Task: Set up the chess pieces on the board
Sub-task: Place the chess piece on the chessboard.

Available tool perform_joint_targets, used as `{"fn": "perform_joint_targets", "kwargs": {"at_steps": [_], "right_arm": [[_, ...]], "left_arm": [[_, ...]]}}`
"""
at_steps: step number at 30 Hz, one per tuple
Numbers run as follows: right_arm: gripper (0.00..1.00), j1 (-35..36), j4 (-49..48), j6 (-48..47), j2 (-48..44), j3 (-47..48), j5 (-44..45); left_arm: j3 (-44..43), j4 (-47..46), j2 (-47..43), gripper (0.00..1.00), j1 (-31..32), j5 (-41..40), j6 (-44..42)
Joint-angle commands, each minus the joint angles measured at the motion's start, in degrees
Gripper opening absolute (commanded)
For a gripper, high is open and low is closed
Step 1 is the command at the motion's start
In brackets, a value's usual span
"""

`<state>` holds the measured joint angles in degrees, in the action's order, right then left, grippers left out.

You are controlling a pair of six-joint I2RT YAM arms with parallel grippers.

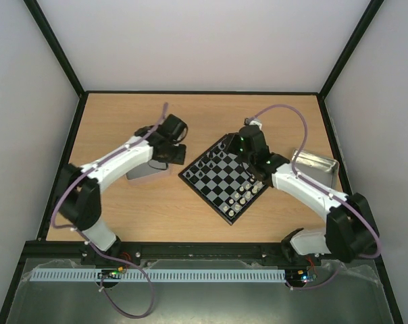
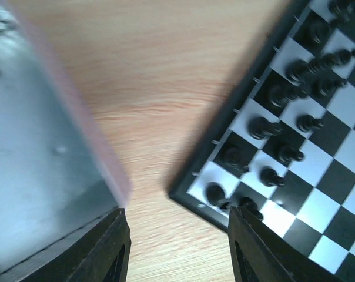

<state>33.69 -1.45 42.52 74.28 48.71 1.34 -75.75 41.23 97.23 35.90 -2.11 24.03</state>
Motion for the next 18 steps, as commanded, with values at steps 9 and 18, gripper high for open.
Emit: {"fn": "perform_joint_targets", "kwargs": {"at_steps": [9,18], "right_arm": [[0.05,-2.9,15.1,-11.0,18.7,20.0,5.9],[0.07,-5.5,19.6,-12.8,31.3,28.4,4.0]], "left_arm": [[18.4,-12.3,-27.9,0.54,-14.4,-3.8,-2.1],[25.6,-18.4,-37.7,0.61,-17.1,-2.7,-4.4]]}}
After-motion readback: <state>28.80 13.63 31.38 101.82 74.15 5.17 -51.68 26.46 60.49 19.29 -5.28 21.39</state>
